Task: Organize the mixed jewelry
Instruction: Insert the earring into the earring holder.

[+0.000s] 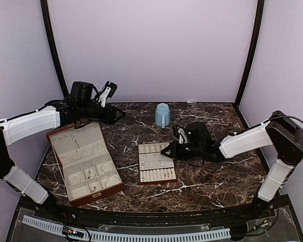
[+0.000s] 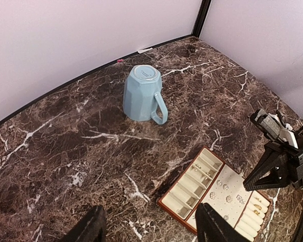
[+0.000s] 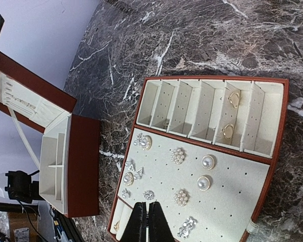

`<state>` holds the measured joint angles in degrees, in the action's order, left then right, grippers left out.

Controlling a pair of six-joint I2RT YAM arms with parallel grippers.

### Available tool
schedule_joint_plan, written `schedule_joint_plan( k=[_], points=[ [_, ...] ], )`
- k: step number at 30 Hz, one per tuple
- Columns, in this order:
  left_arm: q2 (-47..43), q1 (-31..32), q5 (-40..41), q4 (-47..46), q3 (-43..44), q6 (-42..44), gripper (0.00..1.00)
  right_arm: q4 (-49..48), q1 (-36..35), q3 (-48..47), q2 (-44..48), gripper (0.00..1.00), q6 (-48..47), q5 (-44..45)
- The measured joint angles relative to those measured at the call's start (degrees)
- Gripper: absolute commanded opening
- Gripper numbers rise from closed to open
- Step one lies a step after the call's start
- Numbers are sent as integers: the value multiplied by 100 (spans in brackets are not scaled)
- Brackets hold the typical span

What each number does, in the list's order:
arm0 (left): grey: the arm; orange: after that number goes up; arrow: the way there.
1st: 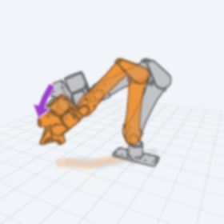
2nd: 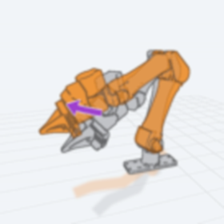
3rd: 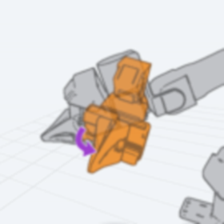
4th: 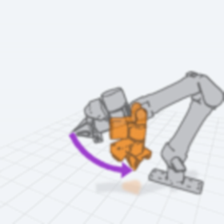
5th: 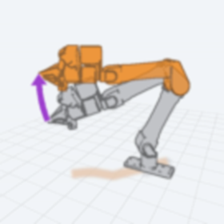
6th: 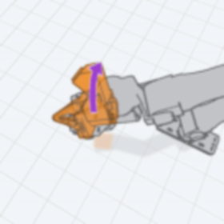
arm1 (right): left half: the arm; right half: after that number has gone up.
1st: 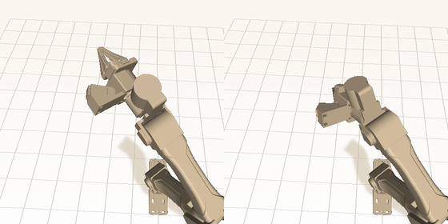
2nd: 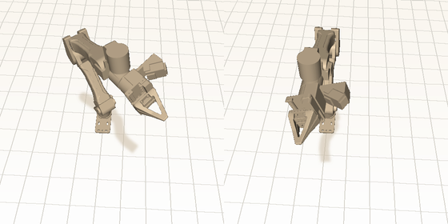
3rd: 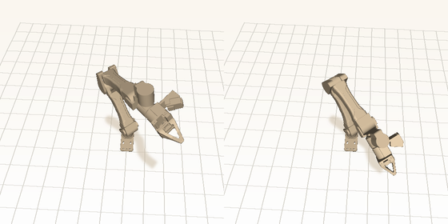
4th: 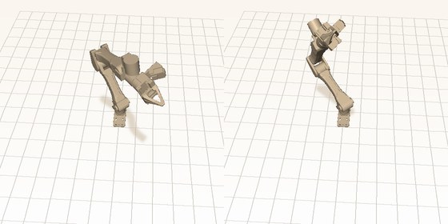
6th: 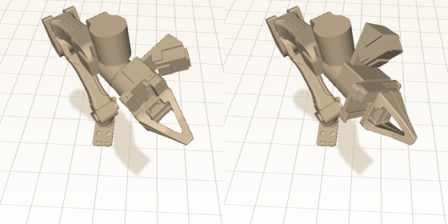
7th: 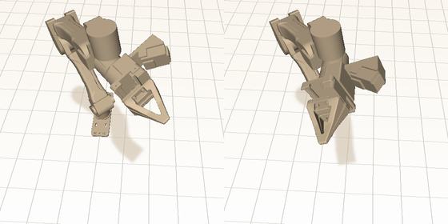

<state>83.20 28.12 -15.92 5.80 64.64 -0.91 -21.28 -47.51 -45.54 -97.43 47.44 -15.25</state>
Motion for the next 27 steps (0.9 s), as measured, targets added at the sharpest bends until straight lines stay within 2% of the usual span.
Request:
schedule_joint_plan(
  k=[27],
  points=[
    [-2,-11,-20,-4,0,-4,64,-1158,129,931,-149,0,811,221]
  ],
)
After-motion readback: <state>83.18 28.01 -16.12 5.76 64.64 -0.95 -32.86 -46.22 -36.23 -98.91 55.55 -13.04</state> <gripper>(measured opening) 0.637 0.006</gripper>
